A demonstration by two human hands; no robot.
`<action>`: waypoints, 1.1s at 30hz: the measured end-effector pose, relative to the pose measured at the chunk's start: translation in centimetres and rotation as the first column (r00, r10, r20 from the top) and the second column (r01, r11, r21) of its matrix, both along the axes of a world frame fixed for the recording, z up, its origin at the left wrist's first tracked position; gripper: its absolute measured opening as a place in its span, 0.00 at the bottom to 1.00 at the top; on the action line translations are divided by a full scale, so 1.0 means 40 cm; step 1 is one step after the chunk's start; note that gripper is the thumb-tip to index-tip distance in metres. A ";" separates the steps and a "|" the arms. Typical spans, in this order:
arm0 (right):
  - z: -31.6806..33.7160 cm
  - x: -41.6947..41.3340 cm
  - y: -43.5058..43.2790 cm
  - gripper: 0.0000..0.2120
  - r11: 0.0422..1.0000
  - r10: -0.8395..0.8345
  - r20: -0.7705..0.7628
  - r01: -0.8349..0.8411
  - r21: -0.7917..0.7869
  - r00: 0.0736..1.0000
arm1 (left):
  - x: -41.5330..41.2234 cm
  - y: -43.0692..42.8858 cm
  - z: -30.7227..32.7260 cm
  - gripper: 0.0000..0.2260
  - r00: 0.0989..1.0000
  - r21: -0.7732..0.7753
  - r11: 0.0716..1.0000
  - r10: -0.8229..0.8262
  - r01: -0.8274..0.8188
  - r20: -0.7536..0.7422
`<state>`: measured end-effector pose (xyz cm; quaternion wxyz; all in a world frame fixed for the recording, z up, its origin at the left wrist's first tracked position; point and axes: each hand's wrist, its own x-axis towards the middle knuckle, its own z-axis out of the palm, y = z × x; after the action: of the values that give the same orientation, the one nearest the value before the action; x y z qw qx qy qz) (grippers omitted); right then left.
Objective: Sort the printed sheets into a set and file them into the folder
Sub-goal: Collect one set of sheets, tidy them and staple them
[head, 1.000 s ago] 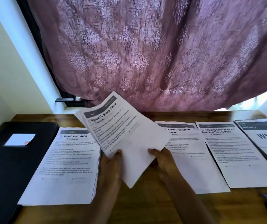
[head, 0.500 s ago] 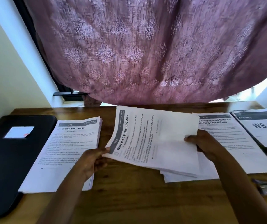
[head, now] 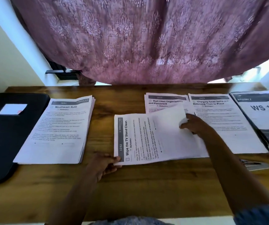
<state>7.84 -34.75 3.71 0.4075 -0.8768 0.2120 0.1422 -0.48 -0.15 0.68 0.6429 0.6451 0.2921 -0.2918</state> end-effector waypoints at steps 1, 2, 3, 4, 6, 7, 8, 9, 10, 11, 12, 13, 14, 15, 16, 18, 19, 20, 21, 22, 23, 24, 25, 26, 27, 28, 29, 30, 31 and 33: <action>-0.013 -0.011 0.028 0.21 0.988 -0.022 0.031 0.027 -0.149 0.999 | 0.001 -0.001 -0.001 0.07 1.000 0.006 1.000 0.011 -0.011 -0.004; -0.027 -0.032 0.073 0.33 0.950 -0.023 0.083 0.048 -0.308 0.996 | 0.002 -0.003 -0.003 0.07 1.000 0.012 1.000 0.021 -0.021 -0.010; -0.033 -0.060 0.139 0.39 0.911 0.006 0.165 0.063 -0.408 0.986 | 0.005 -0.003 -0.006 0.07 1.000 0.016 0.999 0.028 -0.028 -0.014; -0.038 -0.089 0.218 0.40 0.909 0.070 0.240 0.036 -0.414 0.968 | 0.007 -0.003 -0.008 0.07 0.999 0.017 0.999 0.037 -0.037 -0.016; -0.069 -0.136 0.381 0.37 0.891 0.319 0.266 -0.192 -0.412 0.909 | 0.007 -0.004 -0.010 0.07 0.999 0.019 0.999 0.050 -0.050 -0.004; -0.101 -0.156 0.444 0.35 0.835 0.450 0.201 -0.330 -0.440 0.870 | 0.006 -0.005 -0.015 0.07 0.999 0.024 0.998 0.053 -0.053 0.006; -0.132 -0.170 0.484 0.35 0.773 0.538 0.133 -0.424 -0.473 0.833 | 0.007 -0.006 -0.017 0.06 0.998 0.027 0.998 0.057 -0.058 0.017; -0.160 -0.174 0.486 0.34 0.734 0.573 0.103 -0.453 -0.505 0.813 | 0.005 -0.007 -0.020 0.04 0.998 0.027 0.998 0.058 -0.059 0.029; -0.180 -0.169 0.459 0.35 0.711 0.573 0.104 -0.430 -0.556 0.813 | 0.005 -0.008 -0.022 0.03 0.998 0.029 0.998 0.051 -0.053 0.041; -0.193 -0.167 0.413 0.36 0.710 0.542 0.131 -0.369 -0.600 0.830 | 0.003 -0.009 -0.027 0.03 0.998 0.034 0.998 0.042 -0.044 0.049; -0.203 -0.165 0.356 0.37 0.716 0.497 0.157 -0.302 -0.629 0.854 | 0.002 -0.009 -0.030 0.03 0.998 0.039 0.999 0.033 -0.035 0.053; -0.209 -0.161 0.295 0.37 0.720 0.454 0.178 -0.242 -0.650 0.873 | 0.002 -0.008 -0.031 0.03 0.998 0.042 0.999 0.025 -0.027 0.054; -0.212 -0.155 0.232 0.36 0.728 0.409 0.183 -0.199 -0.656 0.894 | 0.004 -0.009 -0.031 0.04 0.998 0.044 0.999 0.021 -0.023 0.052; -0.206 -0.151 0.179 0.35 0.738 0.360 0.157 -0.178 -0.651 0.920 | 0.006 -0.009 -0.031 0.05 0.999 0.046 0.999 0.017 -0.019 0.051; -0.195 -0.147 0.142 0.35 0.759 0.292 0.131 -0.146 -0.635 0.947 | 0.007 -0.008 -0.031 0.06 0.999 0.047 0.999 0.012 -0.014 0.049; -0.168 -0.122 0.141 0.35 0.781 0.139 0.118 -0.035 -0.624 0.983 | 0.005 -0.007 -0.026 0.06 0.999 0.044 0.999 0.007 -0.009 0.049; -0.154 -0.101 0.175 0.34 0.756 0.125 0.119 -0.016 -0.655 0.985 | 0.004 -0.007 -0.024 0.07 0.999 0.041 0.999 0.003 -0.005 0.050; -0.139 -0.080 0.228 0.34 0.724 0.187 0.146 -0.036 -0.688 0.971 | 0.004 -0.009 -0.022 0.07 0.999 0.037 0.999 0.002 -0.004 0.049; -0.128 -0.057 0.298 0.34 0.714 0.307 0.192 -0.092 -0.694 0.932 | 0.005 -0.010 -0.020 0.07 0.999 0.034 0.999 0.004 -0.006 0.048; -0.124 -0.037 0.376 0.33 0.722 0.436 0.236 -0.182 -0.668 0.868 | 0.007 -0.010 -0.018 0.07 0.999 0.032 0.999 0.009 -0.011 0.047; -0.126 -0.027 0.450 0.32 0.716 0.549 0.235 -0.306 -0.628 0.802 | 0.007 -0.010 -0.017 0.07 0.999 0.029 0.999 0.018 -0.019 0.042; -0.132 -0.023 0.508 0.32 0.688 0.630 0.198 -0.422 -0.590 0.751 | 0.008 -0.009 -0.017 0.08 0.999 0.027 0.999 0.028 -0.029 0.038; -0.142 -0.018 0.540 0.33 0.669 0.667 0.163 -0.489 -0.561 0.727 | 0.008 -0.007 -0.019 0.09 0.999 0.028 0.999 0.032 -0.033 0.036; -0.155 -0.009 0.541 0.33 0.667 0.666 0.150 -0.493 -0.558 0.731 | 0.008 -0.005 -0.021 0.11 0.999 0.032 0.999 0.031 -0.032 0.039; -0.166 0.004 0.517 0.33 0.681 0.638 0.163 -0.454 -0.575 0.752 | 0.008 -0.003 -0.024 0.12 0.999 0.037 0.999 0.028 -0.030 0.043; -0.174 0.015 0.474 0.33 0.704 0.591 0.187 -0.389 -0.595 0.784 | 0.008 -0.002 -0.028 0.12 0.999 0.041 0.999 0.025 -0.027 0.047; -0.183 0.028 0.417 0.33 0.722 0.538 0.204 -0.322 -0.612 0.818 | 0.009 -0.001 -0.032 0.13 0.998 0.043 0.999 0.021 -0.023 0.051; -0.188 0.042 0.347 0.34 0.739 0.475 0.212 -0.256 -0.623 0.854 | 0.009 -0.001 -0.034 0.13 0.998 0.043 0.999 0.014 -0.017 0.054; -0.190 0.055 0.274 0.34 0.748 0.415 0.199 -0.208 -0.630 0.888 | 0.009 -0.002 -0.033 0.12 0.998 0.038 0.999 0.009 -0.011 0.055; -0.172 0.061 0.154 0.34 0.749 0.315 0.146 -0.151 -0.645 0.938 | 0.008 -0.001 -0.031 0.11 0.998 0.032 0.999 0.010 -0.012 0.057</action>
<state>10.28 -28.57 -3.16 0.0958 -0.9919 0.0829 0.0045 -0.16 -0.21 -0.56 0.6420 0.6619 0.2820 -0.2649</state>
